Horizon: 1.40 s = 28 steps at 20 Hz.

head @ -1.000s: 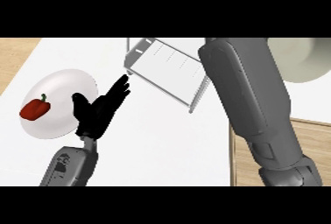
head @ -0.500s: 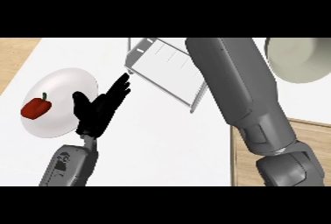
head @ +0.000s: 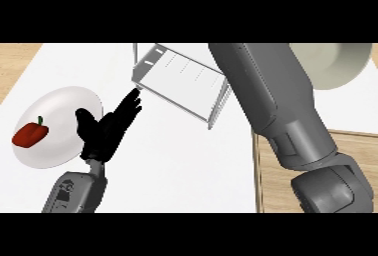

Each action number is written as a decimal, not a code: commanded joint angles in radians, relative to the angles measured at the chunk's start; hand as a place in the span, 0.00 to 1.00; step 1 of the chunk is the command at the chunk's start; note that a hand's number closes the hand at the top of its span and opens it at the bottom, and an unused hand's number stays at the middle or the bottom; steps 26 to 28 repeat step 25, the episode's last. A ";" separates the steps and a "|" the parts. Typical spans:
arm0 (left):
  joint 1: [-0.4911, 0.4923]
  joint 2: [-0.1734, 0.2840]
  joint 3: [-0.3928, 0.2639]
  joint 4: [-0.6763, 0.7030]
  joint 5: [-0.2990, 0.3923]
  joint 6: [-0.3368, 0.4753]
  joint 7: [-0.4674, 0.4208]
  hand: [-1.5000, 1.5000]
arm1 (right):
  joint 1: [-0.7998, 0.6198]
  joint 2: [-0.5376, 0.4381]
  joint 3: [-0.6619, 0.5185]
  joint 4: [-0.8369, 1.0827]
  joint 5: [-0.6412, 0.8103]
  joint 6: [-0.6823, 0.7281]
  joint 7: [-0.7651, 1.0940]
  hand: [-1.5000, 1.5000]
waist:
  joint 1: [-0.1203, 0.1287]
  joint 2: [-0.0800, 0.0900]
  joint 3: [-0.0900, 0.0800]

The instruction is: Pick the tomato from the tray and place it in the tiered basket

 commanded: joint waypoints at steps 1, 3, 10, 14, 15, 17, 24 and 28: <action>-0.017 0.011 0.032 -0.006 0.004 0.025 0.035 0.50 | -0.025 0.004 0.033 0.008 0.073 -0.069 0.242 0.00 | -0.044 -0.020 0.001; 0.021 0.011 0.034 0.009 0.000 0.018 -0.012 0.50 | 0.039 0.004 0.078 -0.044 0.057 -0.036 0.256 0.00 | -0.061 -0.025 0.001; 0.088 0.043 0.075 -0.011 0.031 0.001 -0.016 0.50 | 0.178 0.004 0.229 -0.351 -0.118 0.197 0.252 0.00 | -0.106 -0.055 0.004; 0.105 0.020 0.062 -0.008 0.007 0.035 -0.019 0.50 | 0.258 0.004 0.316 -0.515 -0.143 0.288 0.277 0.00 | -0.142 -0.066 0.004; 0.107 0.028 0.062 -0.022 0.001 0.037 -0.012 0.50 | 0.315 0.004 0.354 -0.546 -0.153 0.274 0.280 0.00 | -0.141 -0.068 0.005; 0.102 0.032 0.093 0.008 0.015 0.043 -0.026 0.50 | 0.329 0.004 0.352 -0.638 -0.168 0.309 0.288 0.00 | -0.175 -0.073 0.004; 0.139 0.044 0.106 -0.014 0.016 0.048 -0.023 0.50 | 0.559 0.004 0.430 -0.928 -0.151 0.394 0.278 0.00 | -0.214 -0.077 0.005; 0.141 0.043 0.109 -0.030 0.034 0.037 -0.022 0.50 | 0.567 0.004 0.439 -0.970 -0.136 0.416 0.286 0.00 | -0.213 -0.082 0.004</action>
